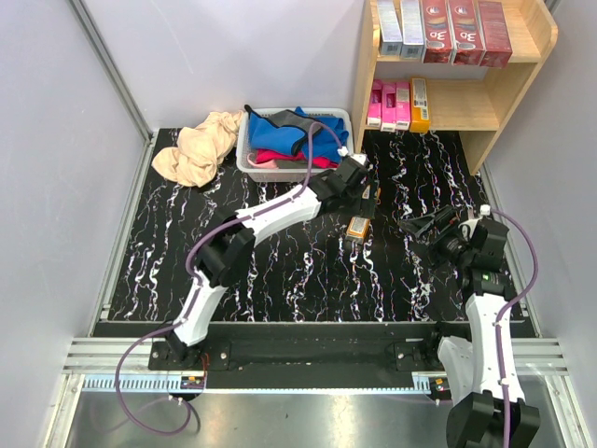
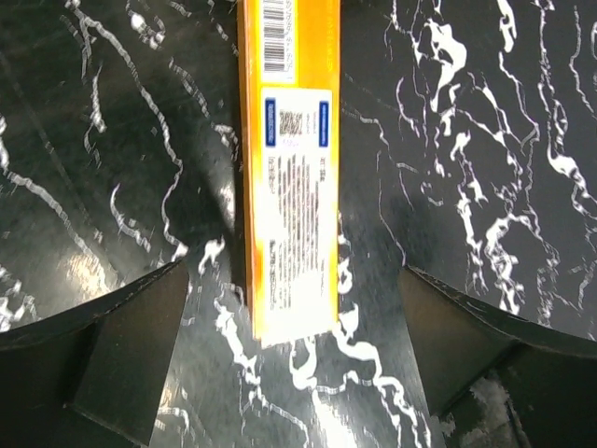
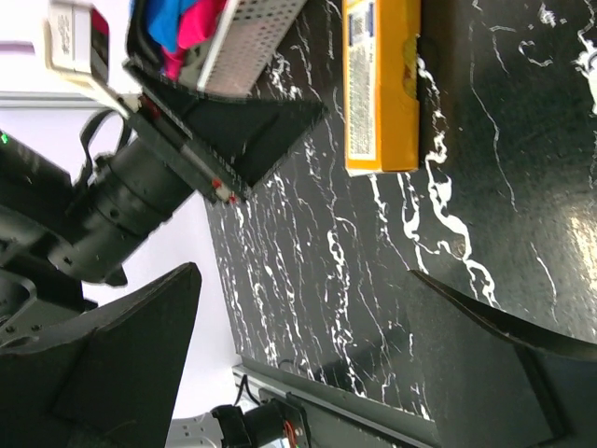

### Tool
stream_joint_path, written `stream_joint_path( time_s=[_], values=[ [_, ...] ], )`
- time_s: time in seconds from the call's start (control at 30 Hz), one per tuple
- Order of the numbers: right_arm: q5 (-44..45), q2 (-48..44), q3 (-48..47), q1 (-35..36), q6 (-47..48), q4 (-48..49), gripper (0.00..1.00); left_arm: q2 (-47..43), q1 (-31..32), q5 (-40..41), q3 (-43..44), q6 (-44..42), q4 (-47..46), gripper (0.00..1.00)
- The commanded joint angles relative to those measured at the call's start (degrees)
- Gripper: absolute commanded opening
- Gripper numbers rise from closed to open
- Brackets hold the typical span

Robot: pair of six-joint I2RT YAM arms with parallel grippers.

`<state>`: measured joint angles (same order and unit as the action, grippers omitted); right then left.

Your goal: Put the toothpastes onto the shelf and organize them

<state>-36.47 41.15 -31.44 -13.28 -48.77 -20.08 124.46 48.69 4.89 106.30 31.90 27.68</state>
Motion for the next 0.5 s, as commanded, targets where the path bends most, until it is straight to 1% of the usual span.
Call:
stream_joint_path(
  time_s=[0.0,0.23,0.37,0.47],
  values=[
    [1.0,-0.1,0.4,-0.2,2.0,-0.9,1.00,3.7,0.3,2.0,6.6,-2.4,0.9,0.99],
    [0.9,0.9,0.3,-0.2,2.6,-0.8,1.00,12.1,0.4,1.5,17.5,-3.8,4.8,0.99],
    [0.7,1.0,0.6,-0.2,2.7,-0.9,1.00,16.2,0.5,1.0,20.5,-3.3,6.1,0.99],
    [0.5,1.0,0.9,-0.2,2.9,-0.8,1.00,18.0,0.5,0.5,21.5,-2.8,6.1,0.96]
  ],
)
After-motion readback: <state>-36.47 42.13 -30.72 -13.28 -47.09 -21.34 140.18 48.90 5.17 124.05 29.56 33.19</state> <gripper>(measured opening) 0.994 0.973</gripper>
